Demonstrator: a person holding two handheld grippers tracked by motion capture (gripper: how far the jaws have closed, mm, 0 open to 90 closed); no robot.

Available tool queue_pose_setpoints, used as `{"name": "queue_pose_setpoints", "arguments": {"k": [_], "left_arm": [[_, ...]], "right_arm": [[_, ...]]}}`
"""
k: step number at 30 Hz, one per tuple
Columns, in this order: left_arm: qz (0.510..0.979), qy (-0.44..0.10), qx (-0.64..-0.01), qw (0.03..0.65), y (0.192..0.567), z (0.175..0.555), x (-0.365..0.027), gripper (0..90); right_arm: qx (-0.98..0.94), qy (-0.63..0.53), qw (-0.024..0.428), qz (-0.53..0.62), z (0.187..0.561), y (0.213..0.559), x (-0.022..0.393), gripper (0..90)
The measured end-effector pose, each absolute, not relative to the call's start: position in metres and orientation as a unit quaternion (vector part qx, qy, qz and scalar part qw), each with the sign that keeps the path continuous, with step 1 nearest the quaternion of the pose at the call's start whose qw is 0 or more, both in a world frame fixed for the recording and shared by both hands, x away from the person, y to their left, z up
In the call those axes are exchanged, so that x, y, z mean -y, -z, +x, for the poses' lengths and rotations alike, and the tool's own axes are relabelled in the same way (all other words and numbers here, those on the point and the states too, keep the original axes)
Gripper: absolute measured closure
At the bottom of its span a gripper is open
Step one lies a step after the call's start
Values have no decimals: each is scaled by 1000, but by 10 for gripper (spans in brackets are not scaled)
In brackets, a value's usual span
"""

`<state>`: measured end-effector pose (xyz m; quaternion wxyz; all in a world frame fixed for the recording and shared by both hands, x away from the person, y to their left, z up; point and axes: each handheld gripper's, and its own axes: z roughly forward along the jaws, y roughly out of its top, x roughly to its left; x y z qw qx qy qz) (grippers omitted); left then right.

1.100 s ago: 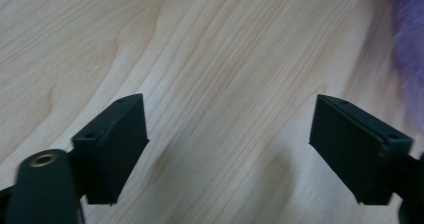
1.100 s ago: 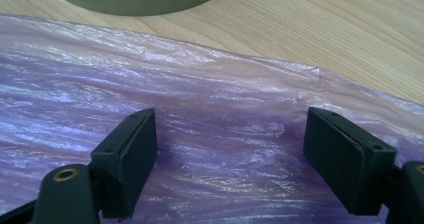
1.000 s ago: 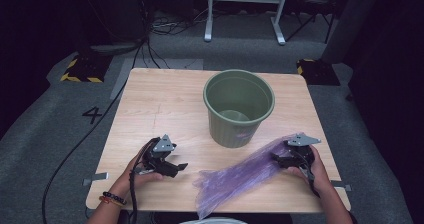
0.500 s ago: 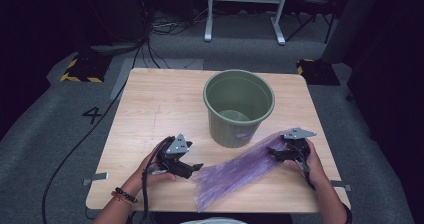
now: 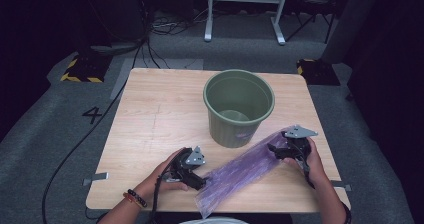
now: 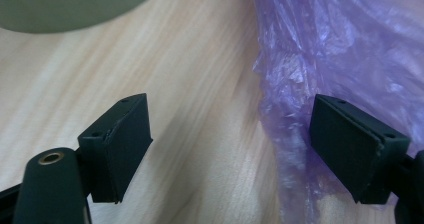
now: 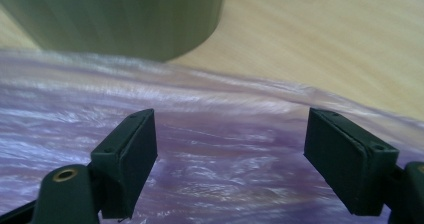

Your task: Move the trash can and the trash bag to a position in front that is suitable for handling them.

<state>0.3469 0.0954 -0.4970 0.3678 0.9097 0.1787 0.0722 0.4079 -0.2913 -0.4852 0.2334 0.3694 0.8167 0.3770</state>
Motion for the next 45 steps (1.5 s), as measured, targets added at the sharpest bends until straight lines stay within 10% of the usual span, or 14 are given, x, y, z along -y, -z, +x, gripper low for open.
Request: {"name": "queue_pose_setpoints", "arguments": {"k": [25,37,45], "left_arm": [[908,-65,-165,380,503,355,-106,161],[905,-70,-179,380,504,358,-113,158],[900,-80,-201,378,504,360,-125,152]], "right_arm": [[-780,-346,237,464,422,501,322,245],[-794,-371,198,440,427,500,311,799],[-794,-376,198,435,432,501,307,867]]}}
